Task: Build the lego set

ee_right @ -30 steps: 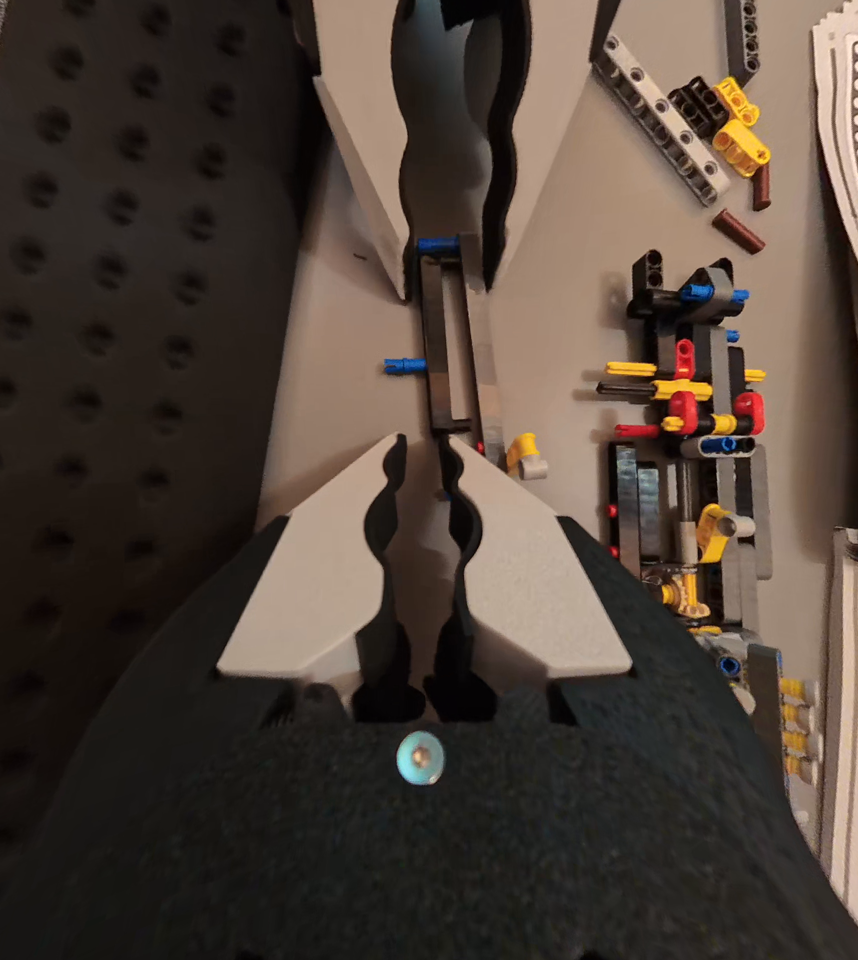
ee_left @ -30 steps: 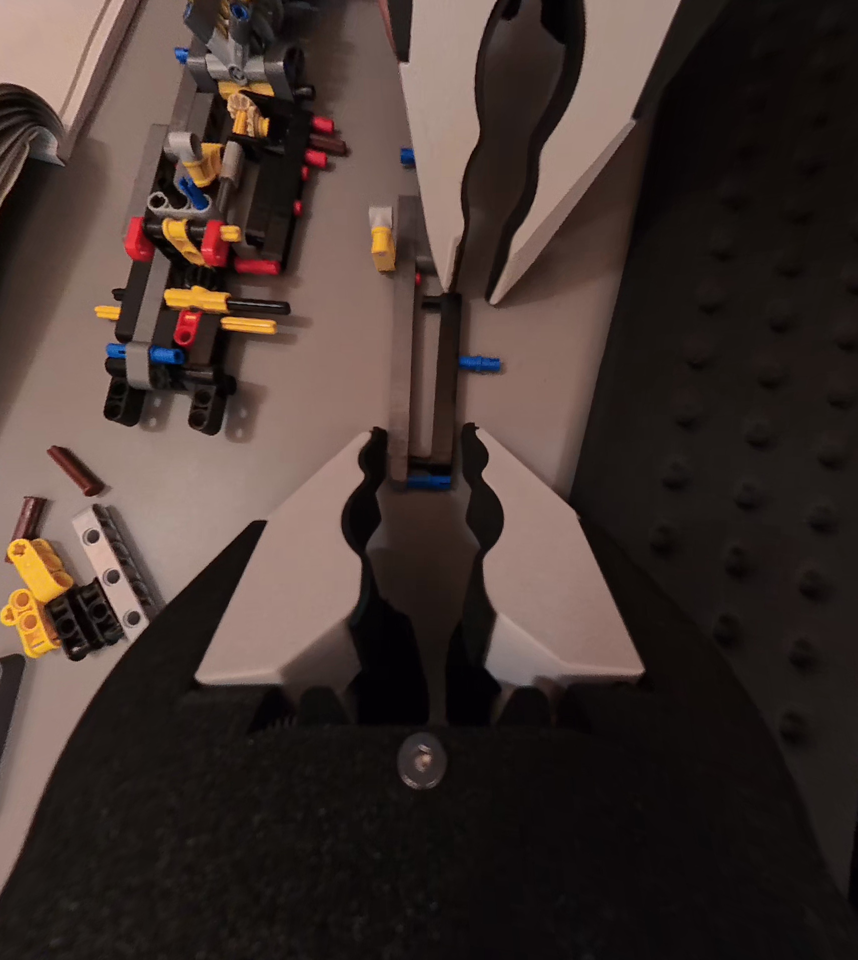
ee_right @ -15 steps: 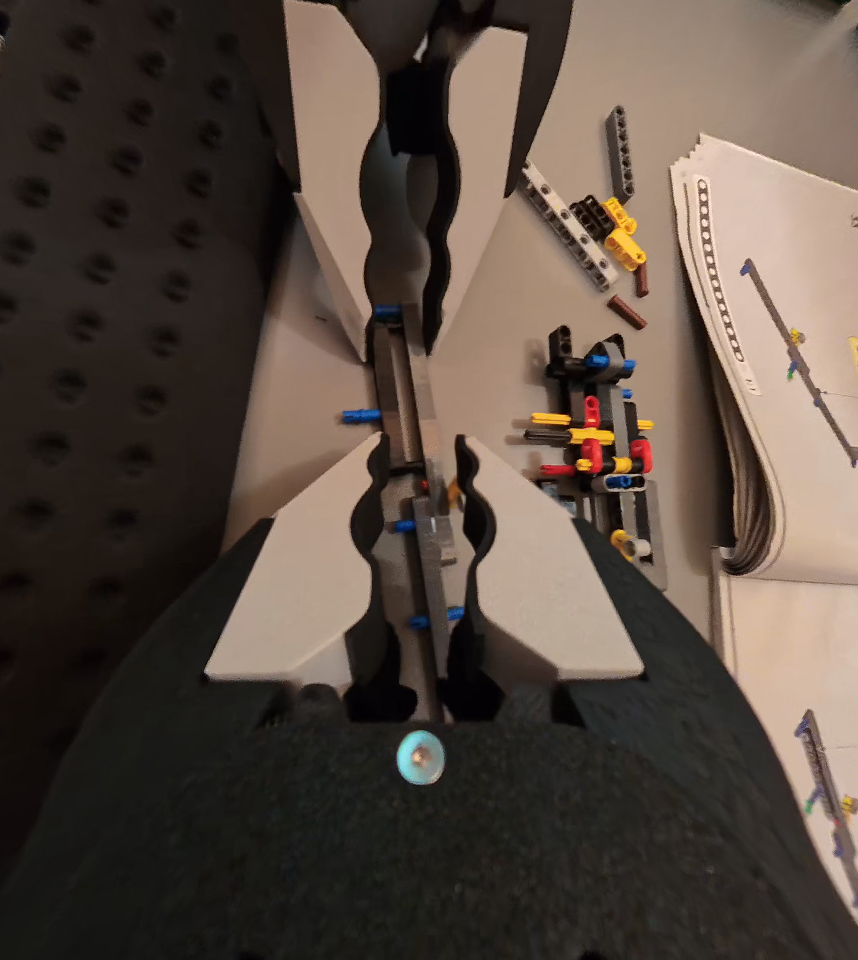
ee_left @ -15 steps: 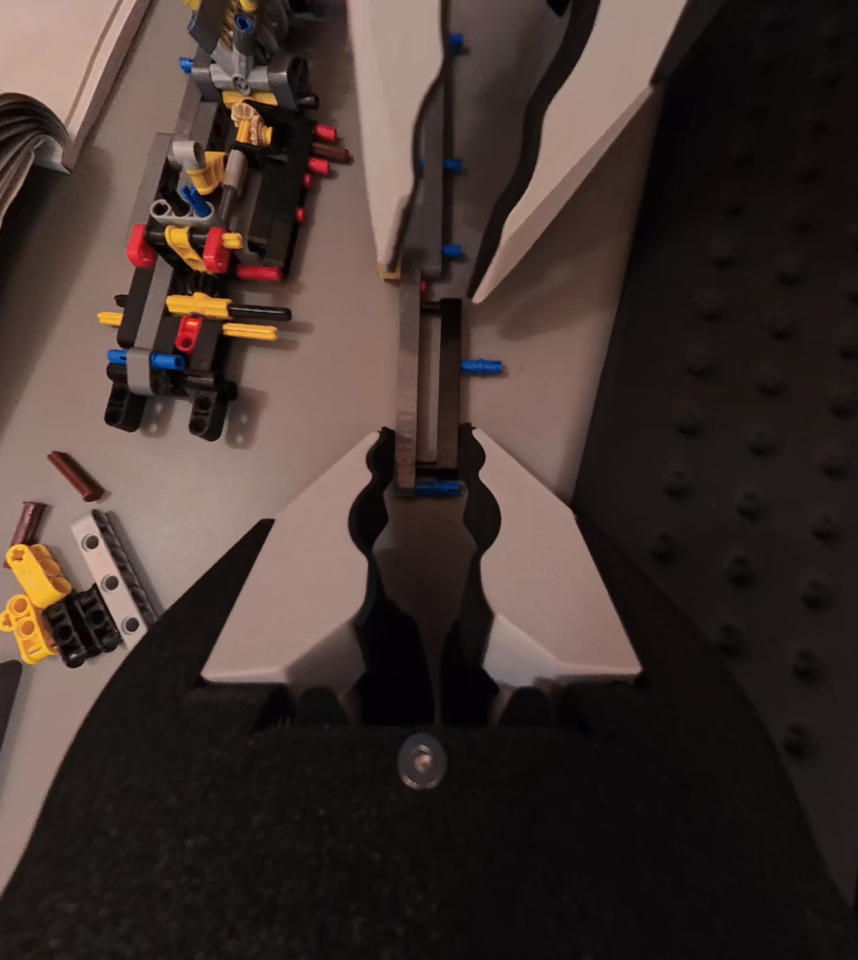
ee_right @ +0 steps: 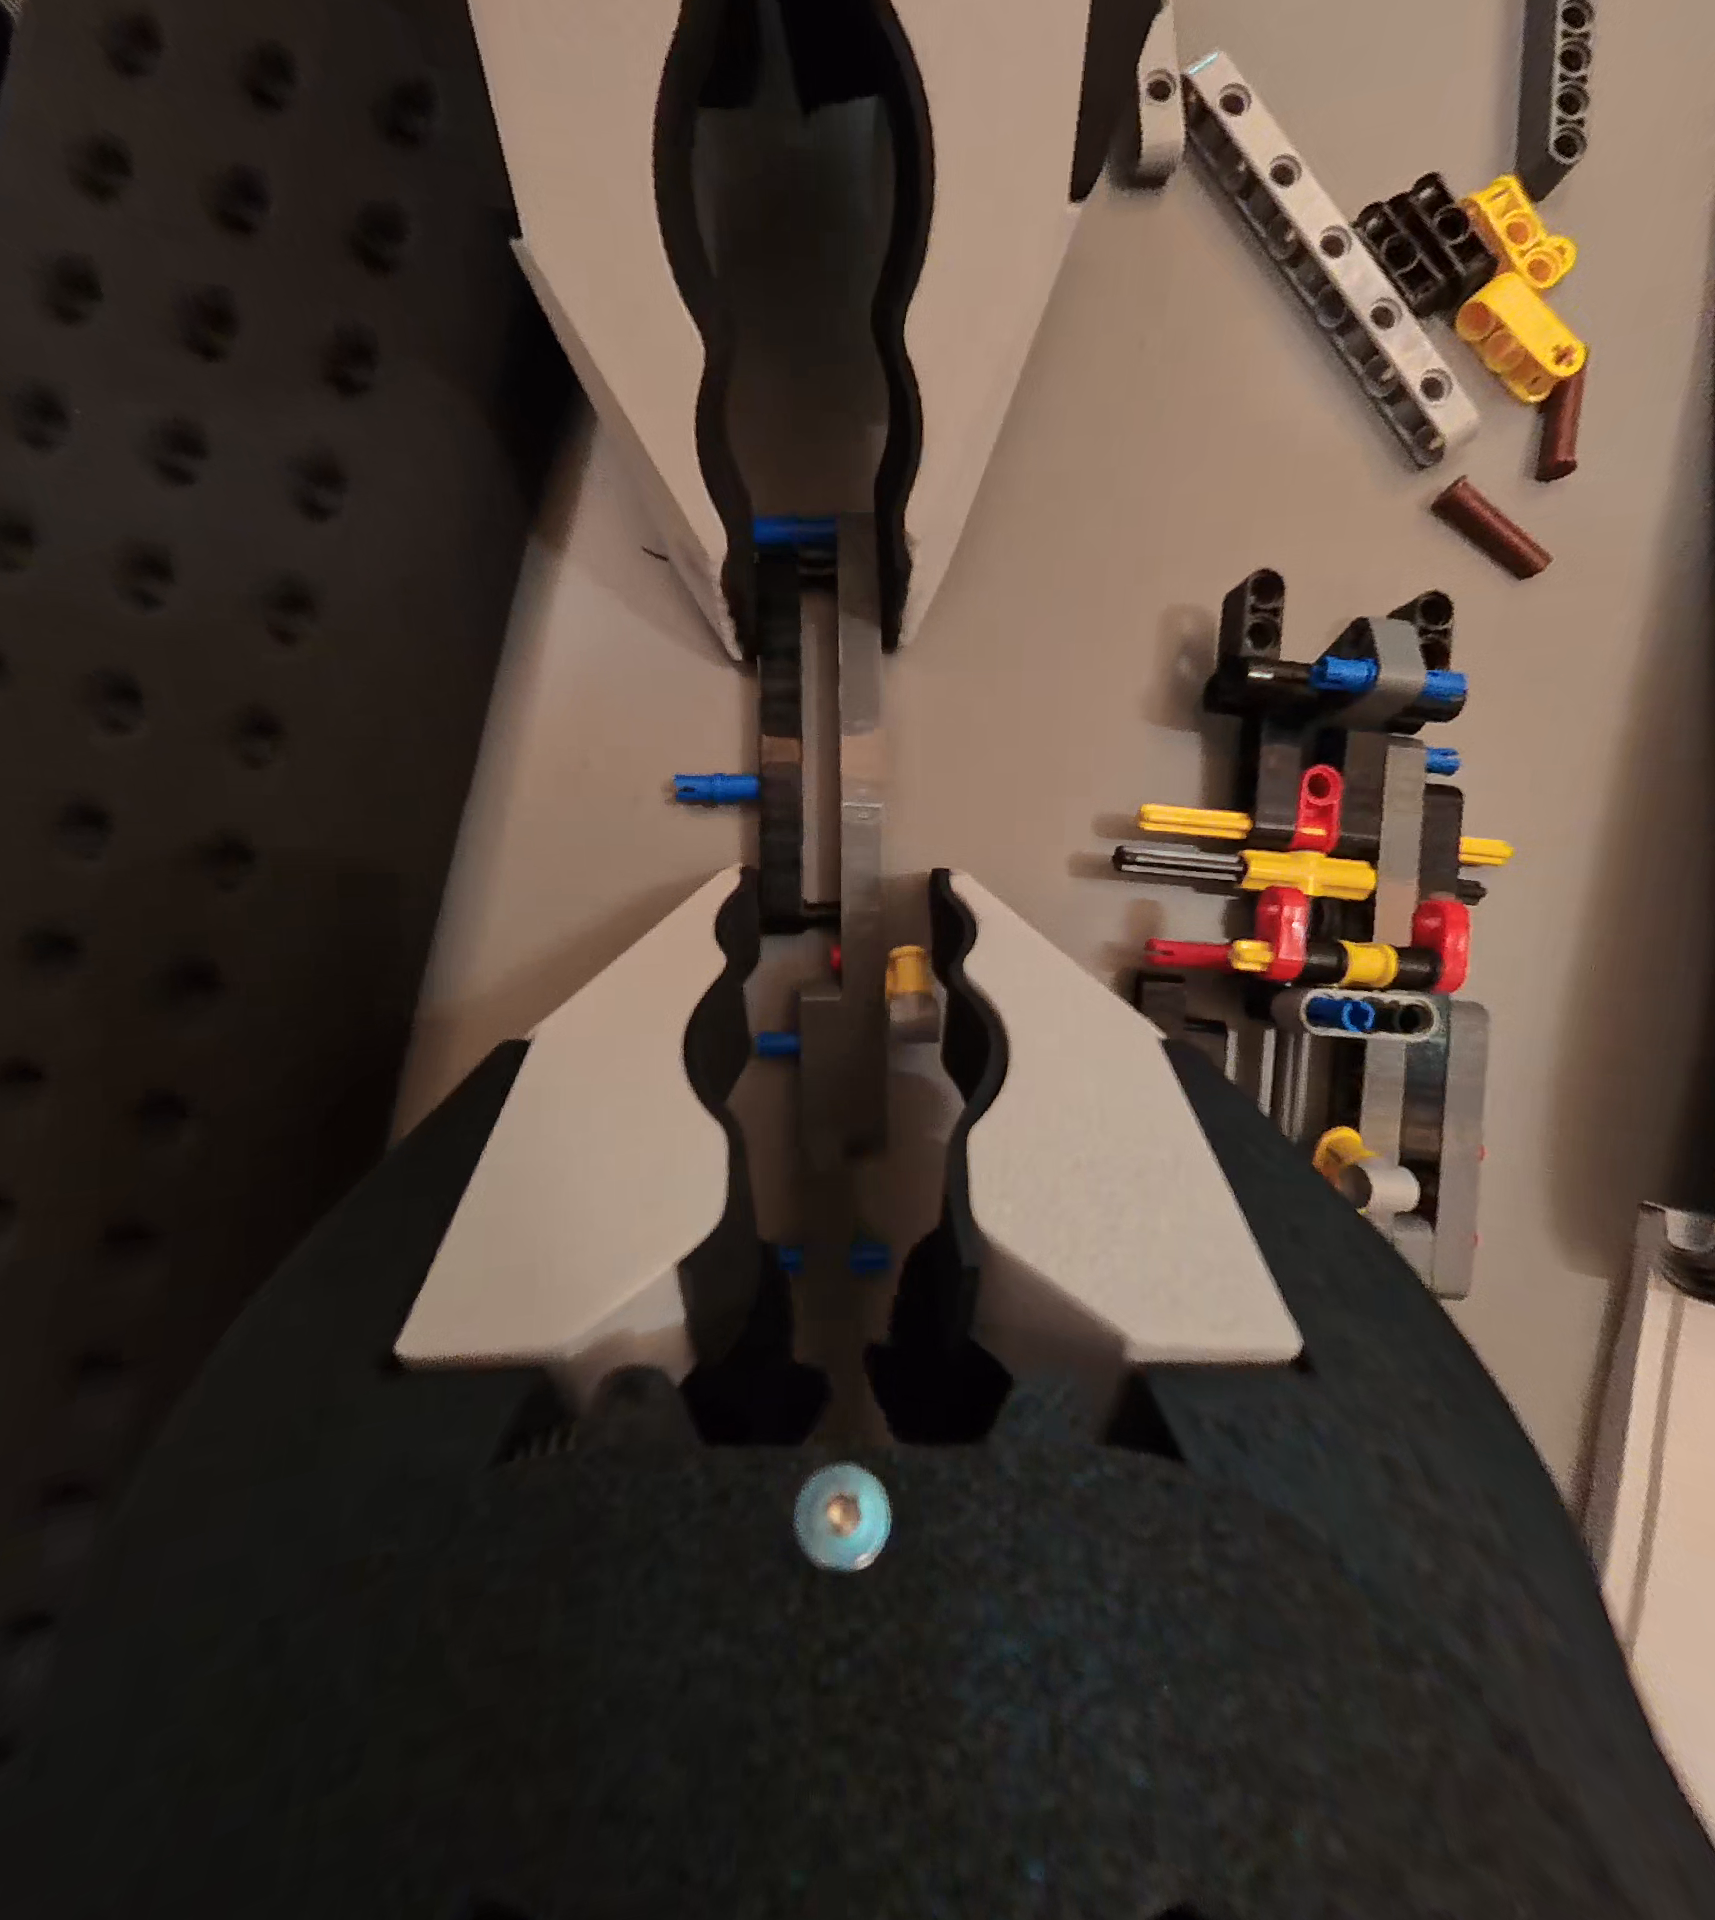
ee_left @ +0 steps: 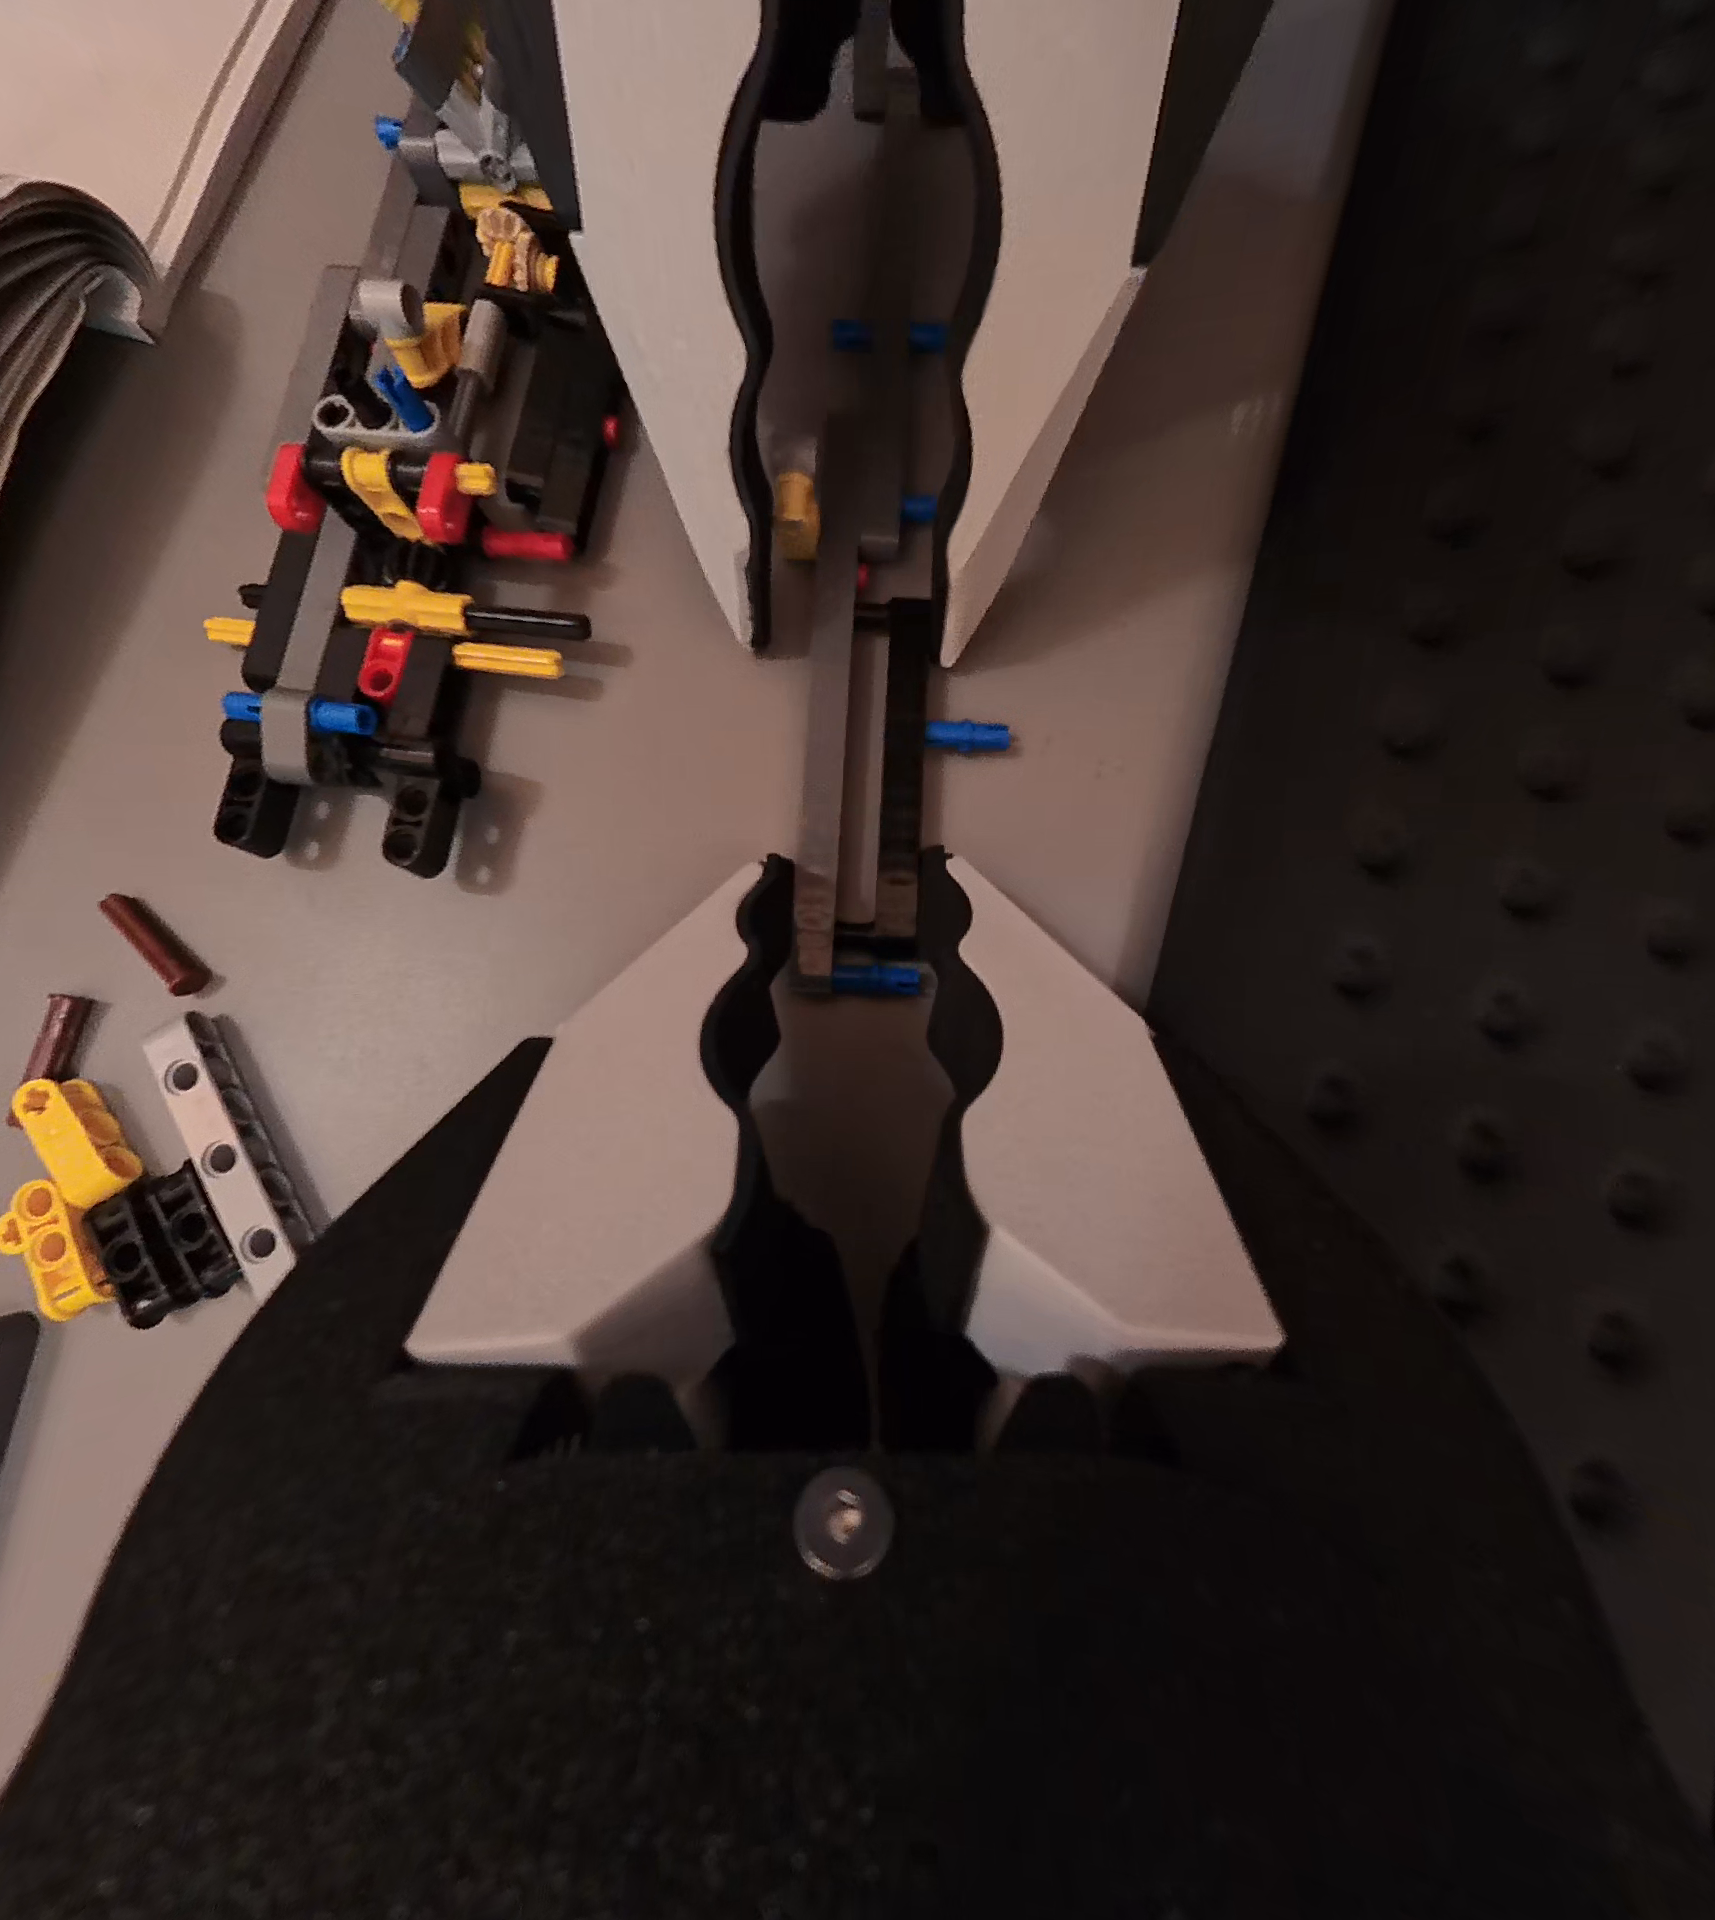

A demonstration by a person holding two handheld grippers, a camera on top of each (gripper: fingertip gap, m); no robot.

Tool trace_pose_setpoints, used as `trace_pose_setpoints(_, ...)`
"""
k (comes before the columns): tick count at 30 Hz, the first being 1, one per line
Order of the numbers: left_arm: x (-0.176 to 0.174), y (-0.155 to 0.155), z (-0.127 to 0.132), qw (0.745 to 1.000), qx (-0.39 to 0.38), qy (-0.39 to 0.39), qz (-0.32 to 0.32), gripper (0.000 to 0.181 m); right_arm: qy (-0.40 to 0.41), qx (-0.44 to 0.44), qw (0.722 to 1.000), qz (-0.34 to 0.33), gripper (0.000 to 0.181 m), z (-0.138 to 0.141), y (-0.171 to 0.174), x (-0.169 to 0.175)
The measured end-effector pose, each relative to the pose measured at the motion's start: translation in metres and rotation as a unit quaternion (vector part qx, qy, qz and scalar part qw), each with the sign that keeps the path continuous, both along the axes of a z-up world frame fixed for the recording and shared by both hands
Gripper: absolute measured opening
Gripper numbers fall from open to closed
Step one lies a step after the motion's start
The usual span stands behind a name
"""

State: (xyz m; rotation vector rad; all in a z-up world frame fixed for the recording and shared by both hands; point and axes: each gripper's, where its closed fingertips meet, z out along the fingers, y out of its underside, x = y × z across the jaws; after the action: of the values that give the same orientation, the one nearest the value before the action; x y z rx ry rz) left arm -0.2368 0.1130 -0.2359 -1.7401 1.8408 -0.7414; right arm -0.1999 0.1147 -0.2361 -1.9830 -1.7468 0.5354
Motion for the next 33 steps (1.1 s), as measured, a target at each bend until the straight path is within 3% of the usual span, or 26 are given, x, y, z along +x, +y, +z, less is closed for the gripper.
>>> trace_pose_setpoints(21,-0.006,0.008,-0.001,1.0,-0.022,-0.014,0.001,0.023,0.011,-0.026,1.0,0.007,0.022,0.001,-0.003,-0.002)
trace_pose_setpoints(26,-0.002,0.006,0.0,0.999,-0.023,-0.026,0.005,0.023,0.01,-0.035,0.999,-0.011,0.029,0.002,0.001,0.004)
trace_pose_setpoints(29,-0.001,0.007,0.0,1.0,-0.012,-0.021,0.013,0.023,0.013,-0.012,0.999,-0.027,0.041,0.017,0.002,0.004)
trace_pose_setpoints(33,0.001,0.004,0.0,1.0,-0.001,-0.015,0.014,0.023,-0.052,0.04,0.998,-0.023,0.04,0.021,-0.002,0.002)
